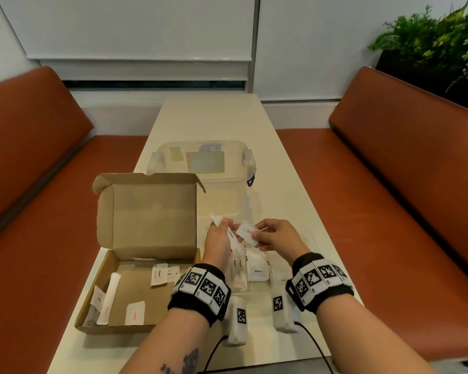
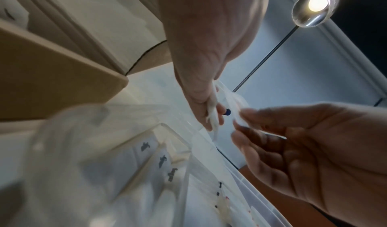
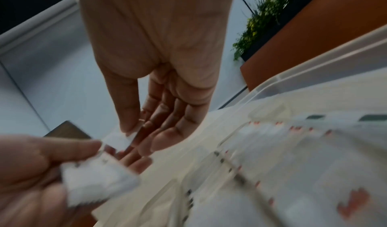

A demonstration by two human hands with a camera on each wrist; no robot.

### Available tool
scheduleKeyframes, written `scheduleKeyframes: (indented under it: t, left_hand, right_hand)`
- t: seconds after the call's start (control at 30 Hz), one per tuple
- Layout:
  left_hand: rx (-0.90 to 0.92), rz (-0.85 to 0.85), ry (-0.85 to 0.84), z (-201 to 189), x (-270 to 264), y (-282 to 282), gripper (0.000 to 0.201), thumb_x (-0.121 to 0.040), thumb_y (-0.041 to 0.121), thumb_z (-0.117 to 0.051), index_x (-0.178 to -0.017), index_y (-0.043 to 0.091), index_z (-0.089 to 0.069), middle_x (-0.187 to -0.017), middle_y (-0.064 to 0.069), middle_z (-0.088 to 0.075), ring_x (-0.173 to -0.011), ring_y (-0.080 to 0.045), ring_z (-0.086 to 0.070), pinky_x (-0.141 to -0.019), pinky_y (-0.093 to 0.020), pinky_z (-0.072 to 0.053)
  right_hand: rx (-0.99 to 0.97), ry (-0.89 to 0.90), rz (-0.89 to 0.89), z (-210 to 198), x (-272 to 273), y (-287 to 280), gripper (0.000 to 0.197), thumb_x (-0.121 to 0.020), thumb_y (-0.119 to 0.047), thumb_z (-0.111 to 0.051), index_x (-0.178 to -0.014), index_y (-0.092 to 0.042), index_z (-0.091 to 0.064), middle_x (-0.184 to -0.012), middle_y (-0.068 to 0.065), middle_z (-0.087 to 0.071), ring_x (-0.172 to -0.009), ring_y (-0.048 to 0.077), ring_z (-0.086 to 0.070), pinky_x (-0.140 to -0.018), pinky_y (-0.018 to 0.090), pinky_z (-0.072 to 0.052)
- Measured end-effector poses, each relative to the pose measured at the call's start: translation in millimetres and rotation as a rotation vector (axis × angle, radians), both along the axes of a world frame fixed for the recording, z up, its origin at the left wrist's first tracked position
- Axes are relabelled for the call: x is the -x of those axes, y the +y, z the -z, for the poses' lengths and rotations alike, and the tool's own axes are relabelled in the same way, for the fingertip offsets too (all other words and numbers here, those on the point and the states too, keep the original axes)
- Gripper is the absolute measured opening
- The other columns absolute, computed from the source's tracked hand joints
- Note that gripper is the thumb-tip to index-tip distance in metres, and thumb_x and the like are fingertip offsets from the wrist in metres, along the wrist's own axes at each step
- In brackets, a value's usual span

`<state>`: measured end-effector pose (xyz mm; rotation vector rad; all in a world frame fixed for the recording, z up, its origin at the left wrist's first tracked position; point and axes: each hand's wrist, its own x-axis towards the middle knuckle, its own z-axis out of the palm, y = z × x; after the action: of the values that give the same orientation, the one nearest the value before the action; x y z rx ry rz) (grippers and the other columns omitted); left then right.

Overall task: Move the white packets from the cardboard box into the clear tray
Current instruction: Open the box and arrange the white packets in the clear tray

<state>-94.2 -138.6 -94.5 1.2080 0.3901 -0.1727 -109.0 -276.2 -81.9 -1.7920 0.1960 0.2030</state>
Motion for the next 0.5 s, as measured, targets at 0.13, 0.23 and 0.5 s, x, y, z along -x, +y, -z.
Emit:
scheduleKeyframes:
  t: [0.13,0.23,0.5]
  left_hand:
    - [-0.123,0.108,-0.057,0,1,-13,0.016,-0.098,0.013,-0.044,-0.105,0.004,-0.055,-0.084,-0.006,-0.058,-0.055,-0.013,-0.046,-0.053,-0.022,-0.042]
    - [-0.276,0.260,-0.153,2,5,-24,0.013,-0.092,0.017,-0.058,-0.096,0.006,-0.064,-0.074,0.000,-0.058,-0.051,-0.010,-0.041,-0.050,-0.020,-0.036]
    - [-0.371,0.297,-0.174,6,7,-42,0.010,-0.085,0.012,-0.068,-0.076,0.013,-0.064,-0.060,0.004,-0.055,-0.049,-0.009,-0.041,-0.051,-0.019,-0.037]
  right_hand:
    - [0.153,-0.024,-0.061,-6,2,-20,0.026,-0.082,0.002,-0.057,-0.096,-0.013,-0.073,-0.071,-0.001,-0.064,-0.063,0.011,-0.059,-0.067,0.022,-0.051]
    - [0.211,-0.062,-0.090,-13,2,-32,0.028,-0.080,0.003,-0.061,-0.098,-0.016,-0.071,-0.065,-0.005,-0.056,-0.064,0.010,-0.057,-0.062,0.018,-0.048]
    - [0.050,-0.068,0.099,-6,3,-54,0.032,-0.077,-0.010,-0.075,-0.104,-0.014,-0.058,-0.075,0.006,-0.067,-0.065,0.014,-0.064,-0.061,0.021,-0.052]
